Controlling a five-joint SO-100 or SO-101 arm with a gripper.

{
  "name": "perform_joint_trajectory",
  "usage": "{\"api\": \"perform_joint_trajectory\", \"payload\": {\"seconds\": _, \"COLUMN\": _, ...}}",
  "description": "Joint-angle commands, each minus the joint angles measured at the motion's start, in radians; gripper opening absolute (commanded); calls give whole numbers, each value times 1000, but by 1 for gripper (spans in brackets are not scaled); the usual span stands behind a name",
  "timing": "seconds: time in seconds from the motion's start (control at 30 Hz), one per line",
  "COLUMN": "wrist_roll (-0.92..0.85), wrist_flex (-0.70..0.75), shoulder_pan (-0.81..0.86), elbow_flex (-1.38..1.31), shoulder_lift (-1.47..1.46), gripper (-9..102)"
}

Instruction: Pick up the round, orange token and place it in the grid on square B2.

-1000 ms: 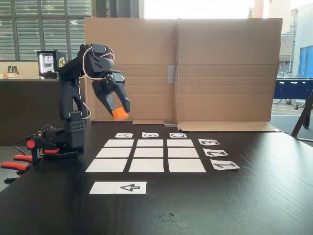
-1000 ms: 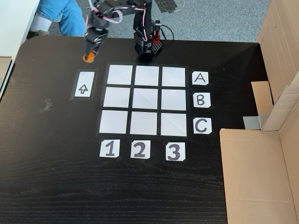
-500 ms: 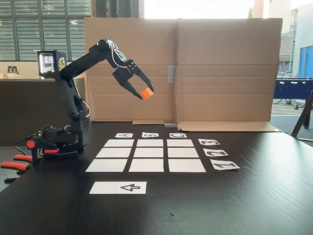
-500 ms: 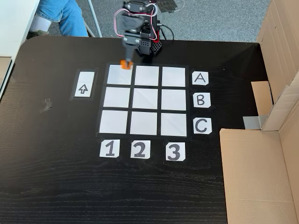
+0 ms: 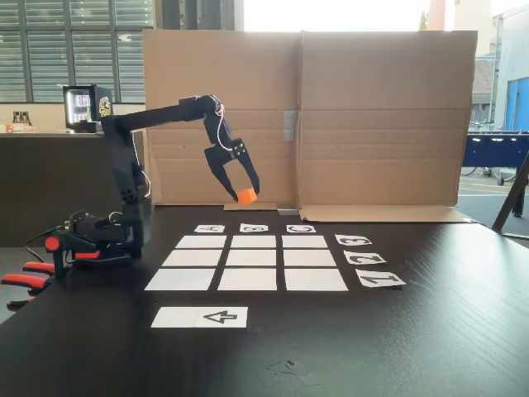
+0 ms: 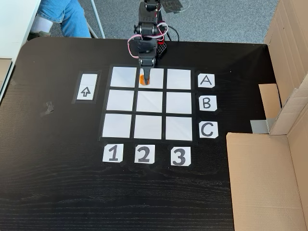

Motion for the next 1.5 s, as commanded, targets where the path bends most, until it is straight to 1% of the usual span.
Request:
{"api": "perform_joint_trajectory", "payload": {"seconds": 0.0, "wrist_roll": 38, "wrist_flex": -15, "shoulder_pan": -15, "elbow_flex": -3, "shoulder_lift": -40, "gripper": 0}}
{"api": "perform_joint_trajectory", "payload": {"seconds": 0.23, "wrist_roll": 97, "wrist_flex": -6, "shoulder_pan": 5, "elbow_flex": 9, "shoulder_lift": -141, "gripper": 0}}
{"api": "perform_joint_trajectory", "payload": {"seconds": 0.37, "wrist_roll": 98, "wrist_flex": -11, "shoulder_pan": 6, "elbow_flex": 11, "shoulder_lift": -207, "gripper": 0}}
{"api": "perform_joint_trajectory", "payload": {"seconds": 0.73, "wrist_roll": 118, "wrist_flex": -15, "shoulder_pan": -23, "elbow_flex": -97, "shoulder_lift": -419, "gripper": 0}}
{"api": "perform_joint_trajectory", "payload": {"seconds": 1.07, "wrist_roll": 118, "wrist_flex": -37, "shoulder_pan": -15, "elbow_flex": -167, "shoulder_lift": -509, "gripper": 0}}
{"api": "perform_joint_trajectory", "payload": {"seconds": 1.47, "wrist_roll": 120, "wrist_flex": -67, "shoulder_pan": -52, "elbow_flex": -210, "shoulder_lift": -586, "gripper": 0}}
